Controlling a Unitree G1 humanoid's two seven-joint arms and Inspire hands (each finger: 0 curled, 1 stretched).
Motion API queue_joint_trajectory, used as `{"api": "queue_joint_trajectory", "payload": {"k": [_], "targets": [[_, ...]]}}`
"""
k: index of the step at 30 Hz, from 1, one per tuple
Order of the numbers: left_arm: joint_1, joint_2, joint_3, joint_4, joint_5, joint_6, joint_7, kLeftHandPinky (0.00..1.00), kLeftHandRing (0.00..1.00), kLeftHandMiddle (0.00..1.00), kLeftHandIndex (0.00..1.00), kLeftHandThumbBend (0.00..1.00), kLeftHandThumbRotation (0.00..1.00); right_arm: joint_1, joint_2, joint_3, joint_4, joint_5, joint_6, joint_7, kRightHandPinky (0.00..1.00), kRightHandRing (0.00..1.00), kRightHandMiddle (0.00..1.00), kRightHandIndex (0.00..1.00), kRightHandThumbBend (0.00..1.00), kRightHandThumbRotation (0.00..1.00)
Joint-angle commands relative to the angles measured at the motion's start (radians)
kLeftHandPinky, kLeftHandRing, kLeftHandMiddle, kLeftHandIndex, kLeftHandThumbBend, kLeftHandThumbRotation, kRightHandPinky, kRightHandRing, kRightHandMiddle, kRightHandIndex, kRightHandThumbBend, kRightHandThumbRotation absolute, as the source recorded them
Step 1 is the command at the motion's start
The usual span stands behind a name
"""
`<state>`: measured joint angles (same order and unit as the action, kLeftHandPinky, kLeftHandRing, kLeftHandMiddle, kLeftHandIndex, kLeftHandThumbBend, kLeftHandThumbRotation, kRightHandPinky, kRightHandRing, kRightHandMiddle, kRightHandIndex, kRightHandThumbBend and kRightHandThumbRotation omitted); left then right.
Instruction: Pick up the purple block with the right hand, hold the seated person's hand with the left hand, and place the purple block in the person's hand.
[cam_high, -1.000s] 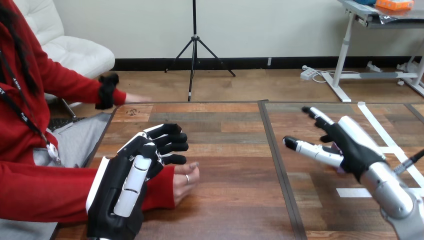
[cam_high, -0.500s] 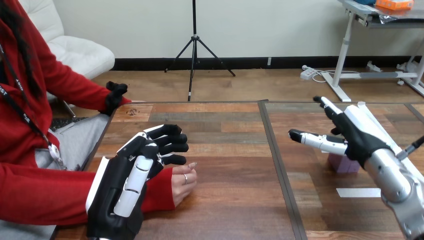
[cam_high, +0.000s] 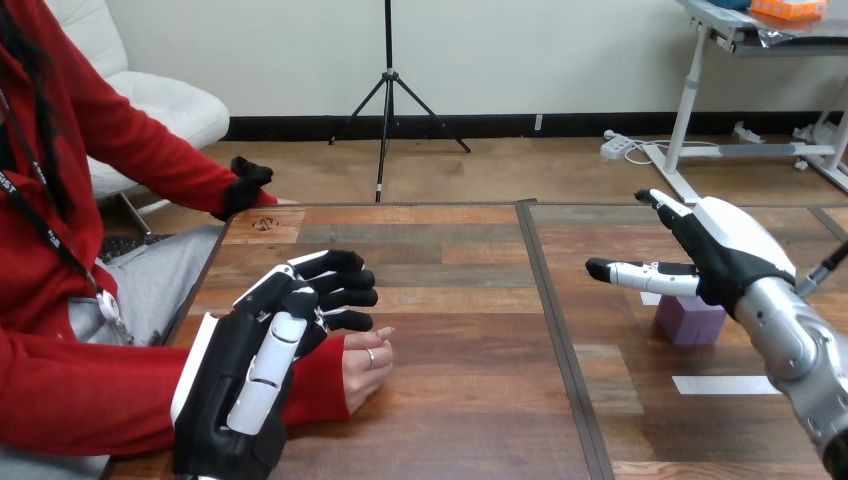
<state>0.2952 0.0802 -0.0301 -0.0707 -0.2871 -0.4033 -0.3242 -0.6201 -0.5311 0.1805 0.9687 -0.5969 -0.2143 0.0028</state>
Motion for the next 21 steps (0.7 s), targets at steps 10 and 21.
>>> {"api": "queue_joint_trajectory", "payload": {"k": [10,21], "targets": [[-0.070,-0.010,0.012,0.006,-0.016,-0.024,-0.033,0.58,0.64,0.66,0.65,0.60,0.79,-0.232,-0.025,0.119,0.174,-0.109,0.029,-0.048,0.87,0.94,0.95,0.94,0.98,0.87],[-0.073,-0.011,0.018,0.017,-0.012,-0.037,-0.051,0.58,0.64,0.66,0.64,0.59,0.82,-0.263,-0.012,0.186,0.243,-0.145,0.079,-0.030,0.86,0.95,0.96,0.94,1.00,0.98]]}}
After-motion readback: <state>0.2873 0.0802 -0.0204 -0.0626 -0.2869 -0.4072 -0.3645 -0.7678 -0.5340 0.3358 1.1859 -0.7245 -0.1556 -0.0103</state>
